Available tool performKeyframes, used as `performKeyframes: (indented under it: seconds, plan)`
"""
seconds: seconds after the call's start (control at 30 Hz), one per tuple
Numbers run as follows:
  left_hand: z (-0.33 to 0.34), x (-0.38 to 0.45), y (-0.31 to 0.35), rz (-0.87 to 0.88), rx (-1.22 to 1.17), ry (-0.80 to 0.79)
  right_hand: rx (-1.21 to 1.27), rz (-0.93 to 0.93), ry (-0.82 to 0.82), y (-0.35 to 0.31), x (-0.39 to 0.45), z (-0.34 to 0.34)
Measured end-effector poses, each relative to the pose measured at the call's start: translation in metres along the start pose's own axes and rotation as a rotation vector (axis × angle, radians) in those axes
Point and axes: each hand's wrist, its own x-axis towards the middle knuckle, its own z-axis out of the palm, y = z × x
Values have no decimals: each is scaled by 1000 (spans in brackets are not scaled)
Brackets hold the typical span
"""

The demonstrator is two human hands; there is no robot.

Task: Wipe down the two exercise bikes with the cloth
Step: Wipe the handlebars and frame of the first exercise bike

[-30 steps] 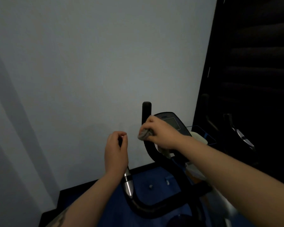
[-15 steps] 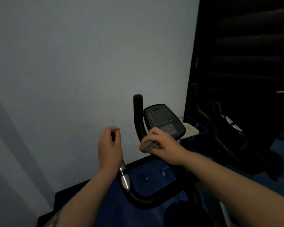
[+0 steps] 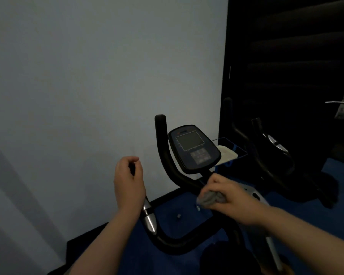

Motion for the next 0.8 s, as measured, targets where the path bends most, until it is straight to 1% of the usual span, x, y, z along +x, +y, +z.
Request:
performKeyframes:
  seconds: [0.03, 0.07, 0.1, 0.2, 0.23, 0.27, 0.3, 0.37, 0.4, 0.43, 0.5, 0.53, 0.57, 0.63, 0.67, 0.73, 0.8]
  plan:
    - [0, 0, 0, 1, 1, 6, 9, 21, -36, -1, 3, -7]
    - [0, 0, 1, 3, 6, 11, -32, 15, -56, -3, 10, -11]
    - [0, 0, 1, 8, 12, 13, -67, 4, -40, -7, 19, -9]
    - [-1, 0, 0, 9, 10, 10, -35, 27, 194, -16, 32, 12]
    - [-1, 0, 0, 9, 10, 8, -33, 11, 225, -14, 26, 18]
    - [0, 0, 1, 10, 14, 9, -61, -8, 207, -10, 19, 19]
    - [0, 0, 1, 10, 18, 12, -79, -18, 145, -6, 12, 16]
    - [1, 0, 1, 2, 19, 24, -33, -9, 21, -4, 12, 2]
    - [1, 0, 1, -1, 20, 25, 1, -13, 30, -7, 21, -4]
    - [2, 0, 1, -4, 21, 26, 39, -25, 91, -13, 35, -7]
    - [1, 1, 0, -10, 25, 28, 168, -32, 269, -31, 72, -6]
    - [1, 2, 0, -11, 27, 27, 233, -5, 328, -39, 90, -1]
    - [1, 2, 0, -13, 31, 25, 271, 48, 343, -44, 107, 6]
    - [0, 1, 0, -17, 36, 18, 263, 164, 302, -44, 124, 22]
    - [0, 1, 0, -14, 35, 16, 224, 169, 296, -39, 121, 30]
    - [0, 1, 0, -5, 31, 20, 92, 85, 278, -27, 103, 35]
    - [1, 2, 0, 2, 32, 24, 51, 36, 146, -24, 93, 24]
